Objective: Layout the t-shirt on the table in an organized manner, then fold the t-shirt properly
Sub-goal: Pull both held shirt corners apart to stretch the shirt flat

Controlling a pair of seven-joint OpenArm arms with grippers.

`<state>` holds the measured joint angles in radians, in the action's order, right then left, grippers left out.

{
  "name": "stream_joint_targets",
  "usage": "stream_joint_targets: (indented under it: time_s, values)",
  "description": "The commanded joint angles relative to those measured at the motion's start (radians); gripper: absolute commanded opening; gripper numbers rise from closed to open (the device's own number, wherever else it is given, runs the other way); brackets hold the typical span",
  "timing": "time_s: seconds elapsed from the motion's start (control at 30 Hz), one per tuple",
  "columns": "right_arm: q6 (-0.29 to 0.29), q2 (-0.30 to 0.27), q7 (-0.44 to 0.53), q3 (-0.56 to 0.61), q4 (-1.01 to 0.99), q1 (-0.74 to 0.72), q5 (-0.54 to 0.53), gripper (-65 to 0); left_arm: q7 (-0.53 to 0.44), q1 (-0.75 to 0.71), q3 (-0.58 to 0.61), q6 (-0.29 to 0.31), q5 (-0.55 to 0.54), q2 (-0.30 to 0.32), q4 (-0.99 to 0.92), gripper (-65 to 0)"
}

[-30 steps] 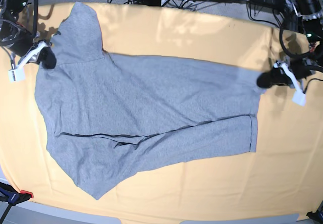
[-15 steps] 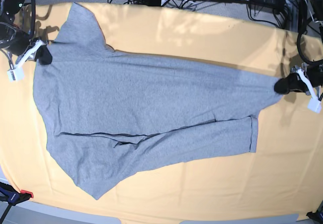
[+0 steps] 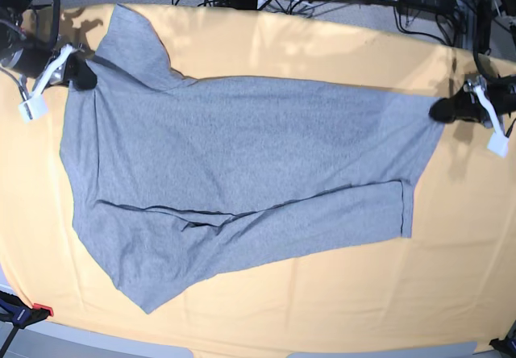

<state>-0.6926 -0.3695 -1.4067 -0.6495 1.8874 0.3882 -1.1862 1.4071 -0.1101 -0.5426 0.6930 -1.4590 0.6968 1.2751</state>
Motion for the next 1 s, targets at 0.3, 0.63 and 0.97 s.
stream_joint_targets:
  time_s: [0.3, 0.63, 0.97]
  values:
    - [-0.006, -0.077, 0.062, -0.006, 0.096, 0.085, 0.167, -65.0, -0.011, -0.011, -0.008, 0.005, -0.025, 0.153, 0.017, -65.0]
    - [-0.006, -0.077, 0.023, -0.006, 0.096, 0.111, 0.163, -65.0, -0.011, -0.018, -0.008, 0.005, -0.025, 0.148, 0.017, -65.0]
    - [-0.006, -0.077, 0.025, -0.006, 0.096, 0.132, 0.101, -65.0, -0.011, -0.020, -0.008, 0.005, -0.025, 0.137, 0.017, -53.4]
